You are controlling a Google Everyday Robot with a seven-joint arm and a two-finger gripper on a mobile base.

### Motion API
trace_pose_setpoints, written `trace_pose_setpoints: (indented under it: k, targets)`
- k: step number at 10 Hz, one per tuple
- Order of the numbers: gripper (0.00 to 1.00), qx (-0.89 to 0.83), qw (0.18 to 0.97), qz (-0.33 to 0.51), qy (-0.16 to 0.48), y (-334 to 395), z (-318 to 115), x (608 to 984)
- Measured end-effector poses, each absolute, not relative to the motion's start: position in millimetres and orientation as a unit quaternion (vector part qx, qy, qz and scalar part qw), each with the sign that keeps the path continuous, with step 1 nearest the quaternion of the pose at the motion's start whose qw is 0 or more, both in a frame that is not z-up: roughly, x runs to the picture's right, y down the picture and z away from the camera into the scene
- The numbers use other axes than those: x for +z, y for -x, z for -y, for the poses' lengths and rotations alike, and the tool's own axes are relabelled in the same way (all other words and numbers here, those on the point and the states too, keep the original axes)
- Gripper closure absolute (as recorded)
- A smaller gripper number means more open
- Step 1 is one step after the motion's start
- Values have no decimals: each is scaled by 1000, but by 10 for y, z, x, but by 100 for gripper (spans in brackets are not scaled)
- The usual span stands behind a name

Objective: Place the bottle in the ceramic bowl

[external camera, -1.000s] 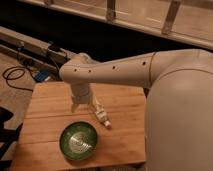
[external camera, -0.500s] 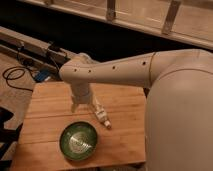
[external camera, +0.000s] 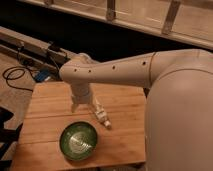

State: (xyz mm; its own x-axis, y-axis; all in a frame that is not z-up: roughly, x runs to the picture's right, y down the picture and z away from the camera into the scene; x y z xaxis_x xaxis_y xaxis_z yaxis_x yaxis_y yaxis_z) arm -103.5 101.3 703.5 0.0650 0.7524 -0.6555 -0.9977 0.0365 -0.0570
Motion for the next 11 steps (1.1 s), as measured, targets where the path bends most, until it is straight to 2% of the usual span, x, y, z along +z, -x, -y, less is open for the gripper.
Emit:
trace_pose_setpoints:
  k: [4,8,11]
  targets:
    - [35,642,685,-228,259,1025,-1006,7021]
    - [35,524,809,-176,198,1327,-665,6773]
    - [35,474,845,-162,184,1457,-352,6665]
